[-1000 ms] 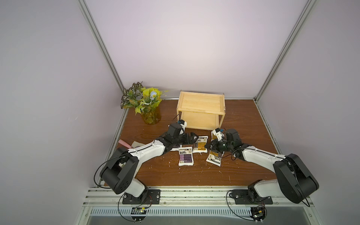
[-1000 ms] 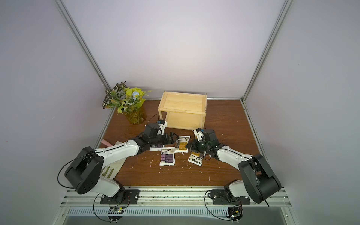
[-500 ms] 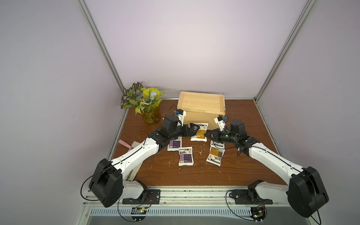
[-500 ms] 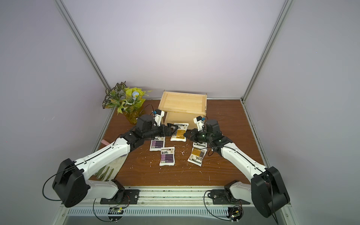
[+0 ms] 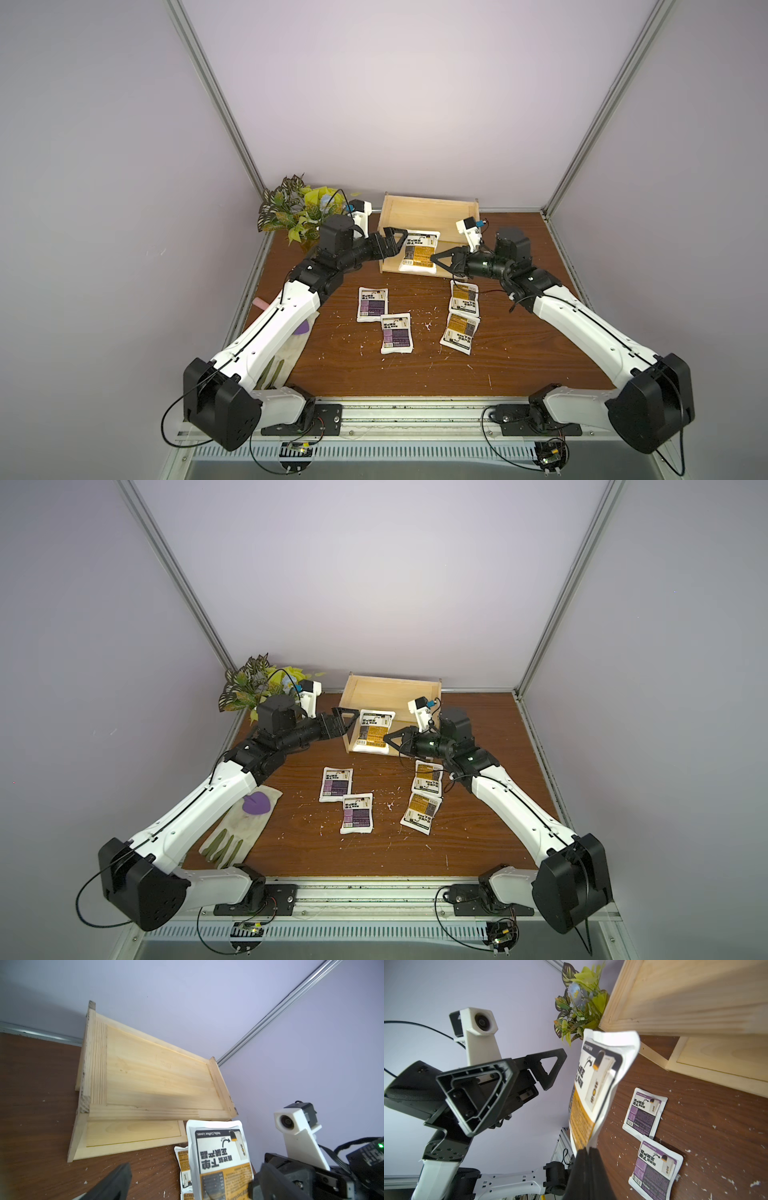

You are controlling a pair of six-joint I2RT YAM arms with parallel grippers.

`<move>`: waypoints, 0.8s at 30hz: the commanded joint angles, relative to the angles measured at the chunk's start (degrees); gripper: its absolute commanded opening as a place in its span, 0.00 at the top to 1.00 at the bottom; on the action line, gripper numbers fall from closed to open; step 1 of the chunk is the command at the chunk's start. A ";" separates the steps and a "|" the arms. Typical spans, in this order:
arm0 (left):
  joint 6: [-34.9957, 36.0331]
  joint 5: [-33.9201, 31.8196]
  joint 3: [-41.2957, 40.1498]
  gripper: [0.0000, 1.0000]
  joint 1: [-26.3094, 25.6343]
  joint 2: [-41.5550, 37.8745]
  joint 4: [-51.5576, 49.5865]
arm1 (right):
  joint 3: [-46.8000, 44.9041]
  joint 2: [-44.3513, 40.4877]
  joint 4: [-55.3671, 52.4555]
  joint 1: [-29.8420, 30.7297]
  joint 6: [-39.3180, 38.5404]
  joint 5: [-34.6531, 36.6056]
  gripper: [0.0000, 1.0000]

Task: Place the bagged coffee beans on the shelf by color
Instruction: Place the bagged coffee beans on the shelf.

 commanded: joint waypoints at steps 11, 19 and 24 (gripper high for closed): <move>1.65 1.52 8.52 0.00 10.08 5.43 -3.61 | 18.58 14.40 -4.19 -0.04 -3.06 1.12 1.00; 3.26 1.19 9.51 0.00 10.11 7.66 -3.92 | 29.77 24.84 -7.88 -1.58 -4.32 4.20 1.00; 2.50 2.47 8.24 0.00 10.08 8.29 -2.82 | 34.99 30.19 -8.60 -2.28 -4.00 4.24 1.00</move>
